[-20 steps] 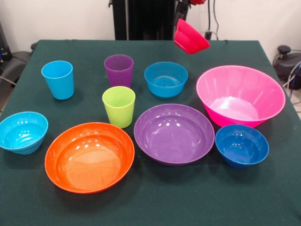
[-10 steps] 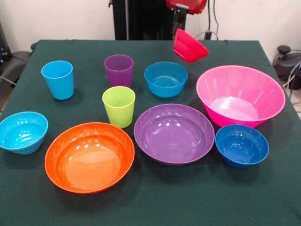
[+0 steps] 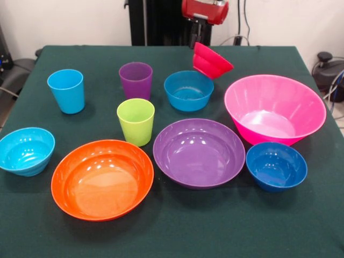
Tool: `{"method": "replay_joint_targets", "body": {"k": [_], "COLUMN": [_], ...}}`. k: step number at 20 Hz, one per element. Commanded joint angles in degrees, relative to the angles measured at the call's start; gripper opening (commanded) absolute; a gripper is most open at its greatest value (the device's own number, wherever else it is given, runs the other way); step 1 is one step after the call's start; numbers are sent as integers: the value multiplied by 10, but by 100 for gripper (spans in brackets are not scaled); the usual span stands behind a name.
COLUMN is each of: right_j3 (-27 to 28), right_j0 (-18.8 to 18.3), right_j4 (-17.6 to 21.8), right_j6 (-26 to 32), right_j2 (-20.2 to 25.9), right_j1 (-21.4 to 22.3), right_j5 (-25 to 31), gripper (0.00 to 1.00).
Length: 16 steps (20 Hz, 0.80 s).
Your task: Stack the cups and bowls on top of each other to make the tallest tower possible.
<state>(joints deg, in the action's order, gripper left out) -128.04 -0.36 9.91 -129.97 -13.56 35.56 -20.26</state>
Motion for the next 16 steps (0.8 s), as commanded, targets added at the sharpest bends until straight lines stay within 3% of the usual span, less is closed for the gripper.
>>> {"method": "replay_joint_targets", "body": {"k": [1,5,16], "right_j3": [33,22,21], "right_j0": [-22,-40,-75], "right_j4": [34,45,68], "right_j6": [-27,-20,-14], "right_j2": [76,98,123], "right_j1": [59,104,120], "right_j5": [74,122,142], "gripper": [0,0,0]}}
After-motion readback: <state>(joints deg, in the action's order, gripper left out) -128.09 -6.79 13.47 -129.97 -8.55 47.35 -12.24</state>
